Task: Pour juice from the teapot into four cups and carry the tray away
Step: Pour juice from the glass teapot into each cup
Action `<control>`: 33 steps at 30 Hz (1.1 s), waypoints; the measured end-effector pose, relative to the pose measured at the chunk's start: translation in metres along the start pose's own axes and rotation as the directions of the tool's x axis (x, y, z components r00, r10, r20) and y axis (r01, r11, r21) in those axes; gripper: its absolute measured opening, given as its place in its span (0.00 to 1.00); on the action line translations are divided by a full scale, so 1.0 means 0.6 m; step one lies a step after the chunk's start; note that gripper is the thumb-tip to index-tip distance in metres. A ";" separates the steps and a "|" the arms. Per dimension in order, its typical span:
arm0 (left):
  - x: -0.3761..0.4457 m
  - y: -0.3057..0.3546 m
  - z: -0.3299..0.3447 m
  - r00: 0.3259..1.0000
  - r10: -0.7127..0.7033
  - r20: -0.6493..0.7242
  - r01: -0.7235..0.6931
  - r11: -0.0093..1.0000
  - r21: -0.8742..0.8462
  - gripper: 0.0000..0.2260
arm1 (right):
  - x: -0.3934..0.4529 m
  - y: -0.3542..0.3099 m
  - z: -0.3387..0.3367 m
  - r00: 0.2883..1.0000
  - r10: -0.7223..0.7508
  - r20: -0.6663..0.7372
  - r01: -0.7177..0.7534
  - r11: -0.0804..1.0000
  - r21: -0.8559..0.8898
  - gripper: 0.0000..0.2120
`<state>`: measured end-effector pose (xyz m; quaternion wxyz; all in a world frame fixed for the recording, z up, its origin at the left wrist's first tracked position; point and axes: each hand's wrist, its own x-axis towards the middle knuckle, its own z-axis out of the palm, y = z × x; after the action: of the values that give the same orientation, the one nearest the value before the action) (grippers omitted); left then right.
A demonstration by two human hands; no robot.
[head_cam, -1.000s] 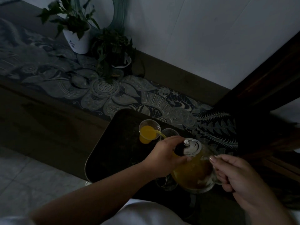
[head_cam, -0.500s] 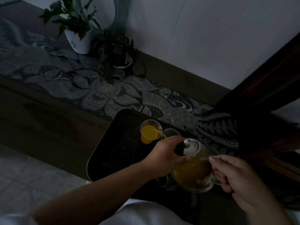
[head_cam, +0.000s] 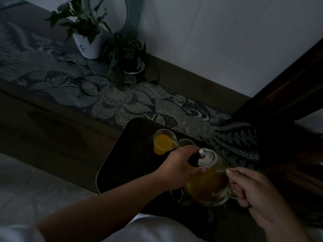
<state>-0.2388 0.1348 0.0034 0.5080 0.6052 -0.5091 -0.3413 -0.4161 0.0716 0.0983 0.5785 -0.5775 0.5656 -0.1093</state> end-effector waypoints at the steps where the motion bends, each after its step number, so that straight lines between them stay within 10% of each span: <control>1: 0.000 0.001 0.000 1.000 -0.006 -0.002 0.006 1.000 0.002 0.22 | 0.000 0.002 0.001 1.000 -0.001 -0.007 0.001 1.000 0.015 0.11; 33: 0.023 0.068 -0.040 0.982 0.016 0.189 -0.076 0.947 0.312 0.31 | -0.012 0.038 0.022 0.992 -0.047 -0.119 0.086 0.931 0.354 0.18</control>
<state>-0.2239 0.1292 0.0504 0.3626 0.6327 -0.6163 -0.2974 -0.4202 0.0914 0.0800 0.6385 -0.4742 0.5469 -0.2615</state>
